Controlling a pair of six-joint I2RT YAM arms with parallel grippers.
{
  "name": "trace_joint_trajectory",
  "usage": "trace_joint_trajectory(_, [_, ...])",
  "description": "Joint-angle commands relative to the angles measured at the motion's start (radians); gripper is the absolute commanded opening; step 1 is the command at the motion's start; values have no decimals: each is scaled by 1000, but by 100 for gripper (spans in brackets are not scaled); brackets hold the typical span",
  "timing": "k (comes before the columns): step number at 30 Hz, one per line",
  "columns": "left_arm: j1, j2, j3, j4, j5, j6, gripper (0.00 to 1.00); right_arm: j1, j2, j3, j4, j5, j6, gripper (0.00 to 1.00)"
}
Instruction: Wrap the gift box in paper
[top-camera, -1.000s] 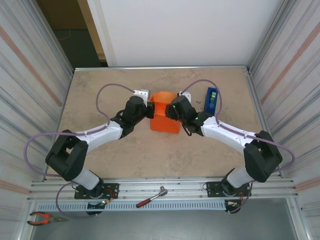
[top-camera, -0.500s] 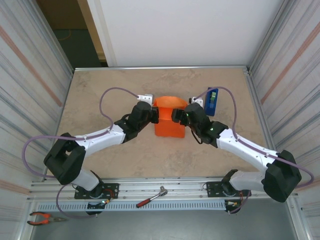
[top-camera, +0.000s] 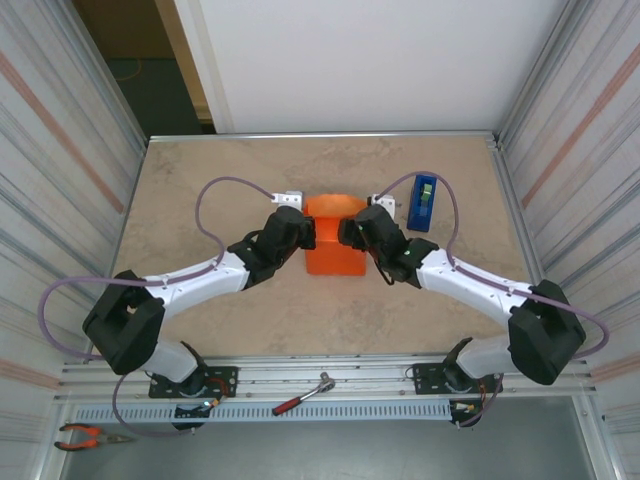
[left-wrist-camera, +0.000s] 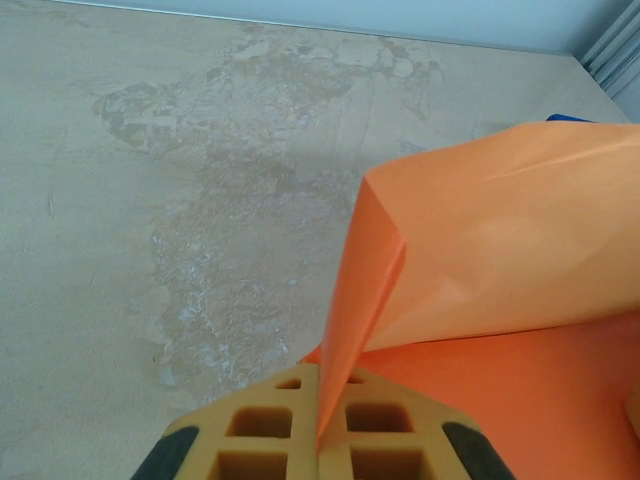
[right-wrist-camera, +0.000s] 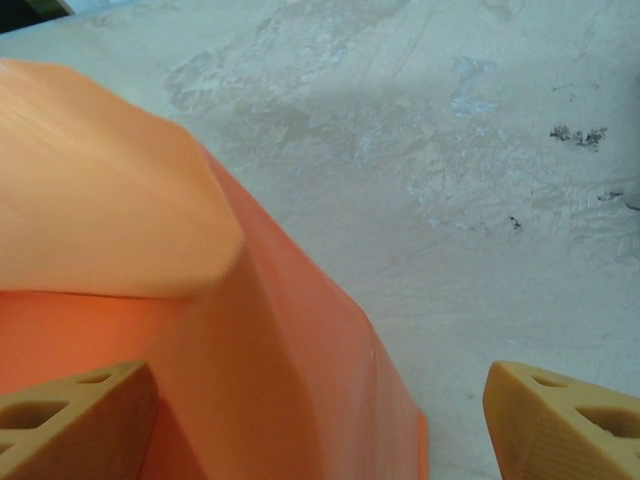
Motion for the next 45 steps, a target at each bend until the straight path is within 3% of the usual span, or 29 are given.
trace_joint_trajectory(1, [-6,-33,-5,-44,-24,-1,0,-7,21,40,20,19,-31,80])
trace_joint_trajectory(5, [-6,-32,-8,-40,-22,-3,0,8,44,24,32,42,-27,70])
trace_joint_trajectory(9, [-6,-30,-10,-23,-2,15,0,44,87,13,33,91,-40,46])
trace_joint_trajectory(10, [-6,-33,-11,-5,17,40,4,52,97,12,29,101,-42,41])
trace_joint_trajectory(16, [-3,-91,29,-4,77,207,47,67,121,-1,14,117,-37,13])
trace_joint_trajectory(18, [8,-120,44,-15,93,259,73,65,123,1,8,109,-37,0])
trace_joint_trajectory(20, [34,-143,55,-28,130,288,98,64,123,5,4,98,-38,0])
trace_joint_trajectory(25, [162,-176,74,-77,250,249,99,56,121,13,-15,82,-18,0])
trace_joint_trajectory(29, [262,-237,0,12,297,169,99,56,121,24,-51,81,10,0])
trace_joint_trajectory(33, [360,-287,-61,39,430,61,99,55,125,38,-82,76,41,0])
trace_joint_trajectory(39, [359,-302,-95,12,600,110,80,47,138,56,-82,46,79,0])
trace_joint_trajectory(45, [268,-291,-128,22,522,140,84,47,170,71,-71,25,105,0])
